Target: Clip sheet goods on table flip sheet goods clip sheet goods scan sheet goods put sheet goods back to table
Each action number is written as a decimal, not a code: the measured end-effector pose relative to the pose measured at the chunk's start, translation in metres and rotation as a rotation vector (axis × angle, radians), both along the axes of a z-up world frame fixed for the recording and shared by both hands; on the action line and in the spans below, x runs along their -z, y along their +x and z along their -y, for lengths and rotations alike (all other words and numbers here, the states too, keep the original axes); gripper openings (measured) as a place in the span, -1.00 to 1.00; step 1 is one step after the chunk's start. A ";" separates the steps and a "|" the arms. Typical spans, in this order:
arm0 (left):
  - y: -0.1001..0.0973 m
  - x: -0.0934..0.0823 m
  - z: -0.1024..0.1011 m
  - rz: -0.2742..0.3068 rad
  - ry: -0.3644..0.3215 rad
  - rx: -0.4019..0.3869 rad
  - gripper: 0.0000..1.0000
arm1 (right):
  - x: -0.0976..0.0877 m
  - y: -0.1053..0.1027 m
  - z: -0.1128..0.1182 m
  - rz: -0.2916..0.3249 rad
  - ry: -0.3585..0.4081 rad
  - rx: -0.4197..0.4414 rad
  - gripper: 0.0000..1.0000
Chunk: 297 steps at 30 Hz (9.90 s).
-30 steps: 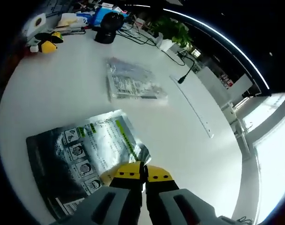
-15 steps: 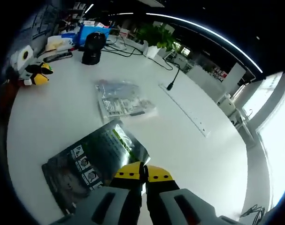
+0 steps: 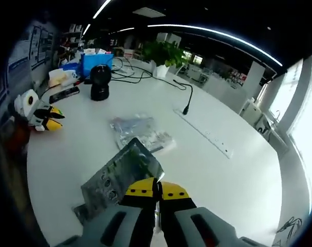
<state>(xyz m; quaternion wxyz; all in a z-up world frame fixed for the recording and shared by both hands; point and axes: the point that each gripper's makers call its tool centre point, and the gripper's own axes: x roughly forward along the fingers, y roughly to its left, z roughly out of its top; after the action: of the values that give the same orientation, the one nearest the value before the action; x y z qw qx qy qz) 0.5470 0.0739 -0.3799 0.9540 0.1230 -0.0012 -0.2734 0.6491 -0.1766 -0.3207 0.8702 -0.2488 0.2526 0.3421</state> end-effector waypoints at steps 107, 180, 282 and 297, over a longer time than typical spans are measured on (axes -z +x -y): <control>0.000 0.000 0.003 -0.016 -0.016 0.026 -0.82 | -0.075 0.070 -0.235 0.097 0.594 0.179 -1.00; 0.002 0.003 0.001 -0.014 0.010 0.012 -0.82 | -0.037 0.075 -0.140 0.148 0.159 -0.001 -1.00; 0.004 0.003 0.000 -0.016 0.008 0.002 -0.82 | -0.001 0.053 -0.081 0.198 0.232 0.037 -1.00; 0.003 0.003 0.000 -0.015 0.010 0.000 -0.82 | -0.002 0.006 -0.063 0.241 0.241 0.026 -1.00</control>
<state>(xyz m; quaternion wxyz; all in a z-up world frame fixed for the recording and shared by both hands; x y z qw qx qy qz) 0.5501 0.0741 -0.3830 0.9533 0.1259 0.0075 -0.2744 0.6551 -0.1132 -0.3190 0.9222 -0.1786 0.1066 0.3261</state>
